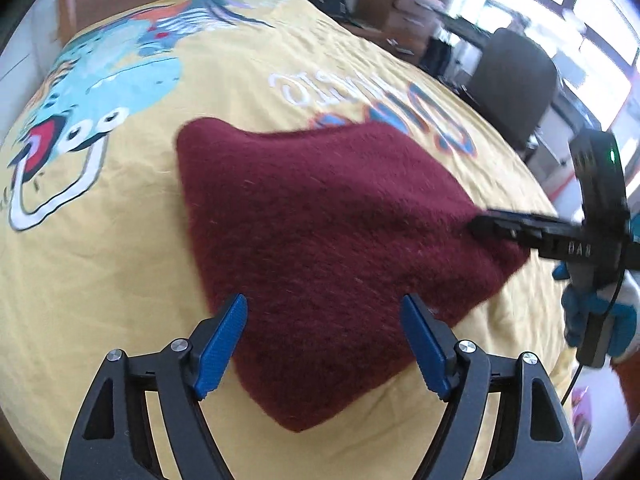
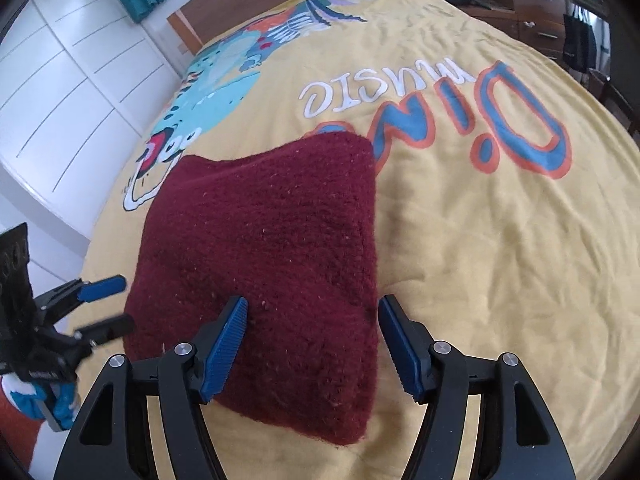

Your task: Fold small clothes

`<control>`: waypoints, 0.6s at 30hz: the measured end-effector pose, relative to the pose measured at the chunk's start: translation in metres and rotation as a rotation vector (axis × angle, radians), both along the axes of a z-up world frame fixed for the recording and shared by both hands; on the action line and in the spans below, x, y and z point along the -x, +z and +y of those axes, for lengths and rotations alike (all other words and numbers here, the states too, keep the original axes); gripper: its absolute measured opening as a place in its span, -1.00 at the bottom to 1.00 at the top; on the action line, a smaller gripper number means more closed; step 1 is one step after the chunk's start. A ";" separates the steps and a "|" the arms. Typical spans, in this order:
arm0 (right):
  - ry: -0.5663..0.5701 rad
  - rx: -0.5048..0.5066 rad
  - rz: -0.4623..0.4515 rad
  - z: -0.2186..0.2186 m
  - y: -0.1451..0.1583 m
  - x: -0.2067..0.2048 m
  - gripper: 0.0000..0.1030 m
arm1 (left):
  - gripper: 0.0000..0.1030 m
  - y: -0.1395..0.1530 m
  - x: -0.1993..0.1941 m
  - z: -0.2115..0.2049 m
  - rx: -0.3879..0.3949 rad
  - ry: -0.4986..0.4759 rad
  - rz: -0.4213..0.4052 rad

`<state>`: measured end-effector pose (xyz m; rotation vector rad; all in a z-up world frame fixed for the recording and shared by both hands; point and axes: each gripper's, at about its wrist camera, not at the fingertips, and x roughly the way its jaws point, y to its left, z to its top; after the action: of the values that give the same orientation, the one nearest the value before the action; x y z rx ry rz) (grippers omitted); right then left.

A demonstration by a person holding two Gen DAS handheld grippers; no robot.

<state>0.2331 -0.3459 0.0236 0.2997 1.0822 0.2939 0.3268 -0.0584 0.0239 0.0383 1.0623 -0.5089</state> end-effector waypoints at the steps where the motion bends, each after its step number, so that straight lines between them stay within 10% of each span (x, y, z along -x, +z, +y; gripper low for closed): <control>1: -0.002 0.007 0.000 0.002 0.001 -0.002 0.42 | 0.45 0.002 -0.003 0.004 0.009 0.015 0.003; 18: 0.076 -0.147 0.208 0.010 -0.070 -0.050 0.58 | 0.84 -0.061 -0.064 0.030 0.177 0.185 0.251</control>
<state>0.2831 -0.3356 -0.0469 0.4282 1.2810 0.4178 0.3905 -0.0285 -0.0376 -0.2841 1.2474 -0.4447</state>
